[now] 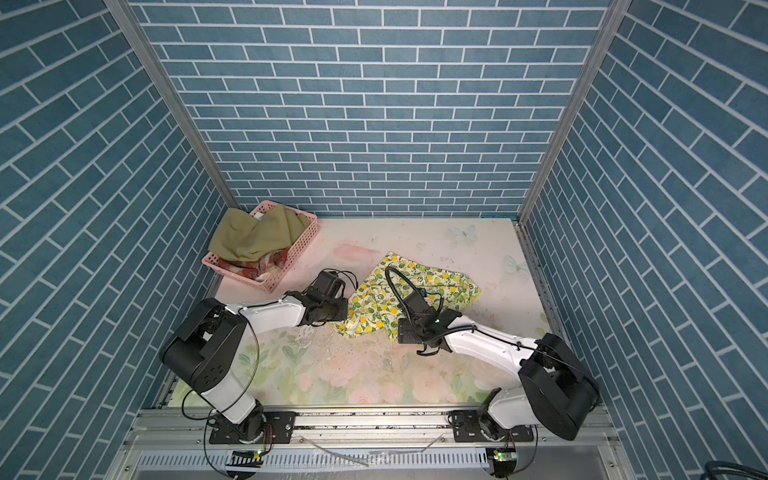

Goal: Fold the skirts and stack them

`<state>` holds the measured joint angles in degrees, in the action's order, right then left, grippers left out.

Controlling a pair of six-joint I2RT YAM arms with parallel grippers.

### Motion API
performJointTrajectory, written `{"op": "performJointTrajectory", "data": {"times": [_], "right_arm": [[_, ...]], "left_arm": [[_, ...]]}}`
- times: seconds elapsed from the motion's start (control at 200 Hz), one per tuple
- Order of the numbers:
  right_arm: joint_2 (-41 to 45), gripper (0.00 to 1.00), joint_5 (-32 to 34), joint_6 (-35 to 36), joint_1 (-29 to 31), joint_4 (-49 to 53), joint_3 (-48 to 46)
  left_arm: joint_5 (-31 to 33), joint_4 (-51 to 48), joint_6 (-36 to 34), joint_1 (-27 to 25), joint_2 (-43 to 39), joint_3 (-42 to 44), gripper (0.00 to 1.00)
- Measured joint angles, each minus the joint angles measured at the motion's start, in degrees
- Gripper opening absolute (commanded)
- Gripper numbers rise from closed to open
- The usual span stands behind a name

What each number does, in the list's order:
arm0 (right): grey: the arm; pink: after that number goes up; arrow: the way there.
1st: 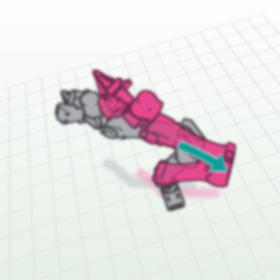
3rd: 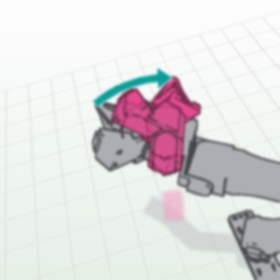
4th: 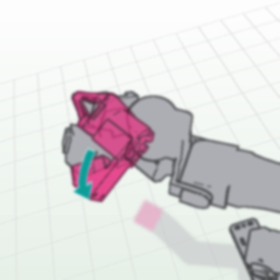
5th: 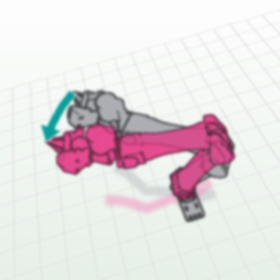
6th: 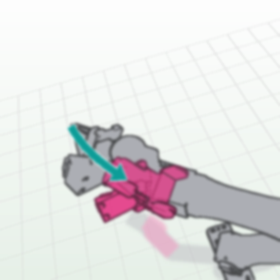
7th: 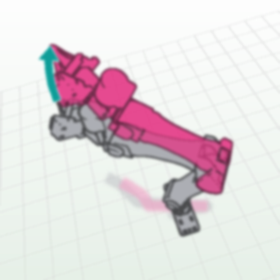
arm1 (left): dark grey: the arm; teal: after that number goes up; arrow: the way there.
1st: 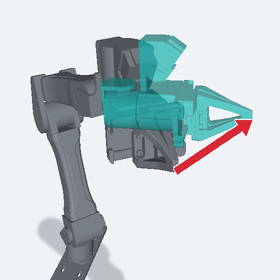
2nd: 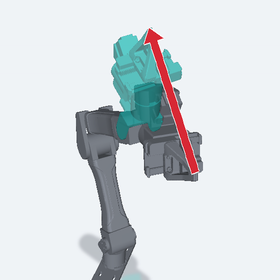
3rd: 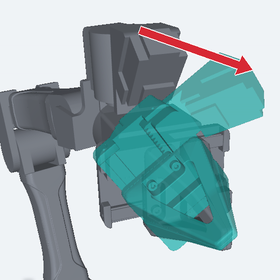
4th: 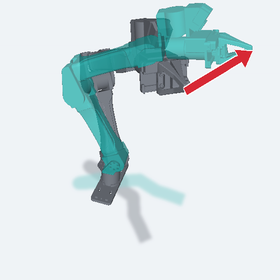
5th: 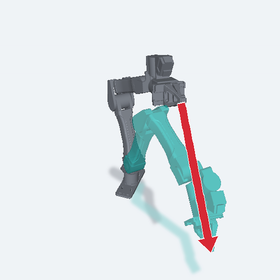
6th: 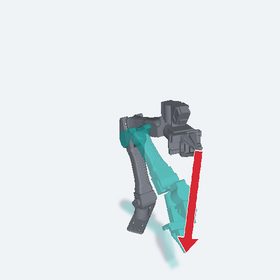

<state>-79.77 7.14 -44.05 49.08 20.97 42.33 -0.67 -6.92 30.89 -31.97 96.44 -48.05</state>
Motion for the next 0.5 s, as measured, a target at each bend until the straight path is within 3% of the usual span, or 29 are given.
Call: {"op": "performJointTrajectory", "data": {"times": [0.365,0.45,0.5], "right_arm": [[-10.6,0.76,0.9,-2.7,3.3,-3.8,3.7],[-11.5,0.68,1.7,-3.3,3.4,-5.5,4.1],[-12.0,0.51,2.2,-3.9,3.4,-6.2,4.2]], "left_arm": [[0.5,1.0,0.2,0.0,0.4,0.0,0.00],[0.5,1.4,0.2,0.0,0.5,0.0,0.00],[0.5,1.6,0.2,0.0,0.6,0.0,0.00]]}}
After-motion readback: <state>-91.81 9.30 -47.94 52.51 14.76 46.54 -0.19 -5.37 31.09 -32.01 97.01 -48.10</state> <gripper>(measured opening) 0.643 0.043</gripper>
